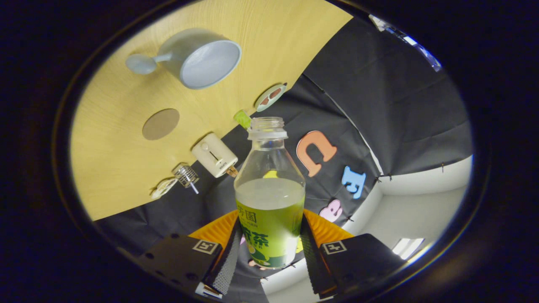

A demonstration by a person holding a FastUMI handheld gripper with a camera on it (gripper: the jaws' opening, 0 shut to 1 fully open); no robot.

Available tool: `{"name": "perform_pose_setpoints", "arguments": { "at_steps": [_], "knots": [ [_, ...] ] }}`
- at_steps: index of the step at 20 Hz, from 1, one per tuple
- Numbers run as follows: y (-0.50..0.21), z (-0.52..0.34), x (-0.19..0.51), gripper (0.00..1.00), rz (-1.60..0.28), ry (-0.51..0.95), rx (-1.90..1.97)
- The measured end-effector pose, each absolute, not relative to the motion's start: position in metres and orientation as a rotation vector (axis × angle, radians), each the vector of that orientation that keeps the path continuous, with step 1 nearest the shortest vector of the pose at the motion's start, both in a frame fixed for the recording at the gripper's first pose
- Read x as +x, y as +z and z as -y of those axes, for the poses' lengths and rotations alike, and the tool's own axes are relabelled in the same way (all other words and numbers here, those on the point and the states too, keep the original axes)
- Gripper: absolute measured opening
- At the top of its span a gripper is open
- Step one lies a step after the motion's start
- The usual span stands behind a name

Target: Take the bottle from table, then pour the juice into the cup, finally place the bottle on the coaster

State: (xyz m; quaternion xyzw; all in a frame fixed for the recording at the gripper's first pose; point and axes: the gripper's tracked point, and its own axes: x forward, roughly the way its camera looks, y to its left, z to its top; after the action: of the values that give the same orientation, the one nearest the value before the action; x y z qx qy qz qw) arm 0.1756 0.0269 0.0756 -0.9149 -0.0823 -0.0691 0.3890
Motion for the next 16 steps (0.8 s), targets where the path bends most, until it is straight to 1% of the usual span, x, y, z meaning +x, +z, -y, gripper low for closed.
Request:
{"name": "perform_pose_setpoints", "arguments": {
  "at_steps": [5,16],
  "knots": [
    [0.076,-0.037,0.175,0.75,0.242,-0.172,-2.359],
    [0.061,-0.018,0.175,0.75,0.176,-0.173,-2.211]
  ]
}}
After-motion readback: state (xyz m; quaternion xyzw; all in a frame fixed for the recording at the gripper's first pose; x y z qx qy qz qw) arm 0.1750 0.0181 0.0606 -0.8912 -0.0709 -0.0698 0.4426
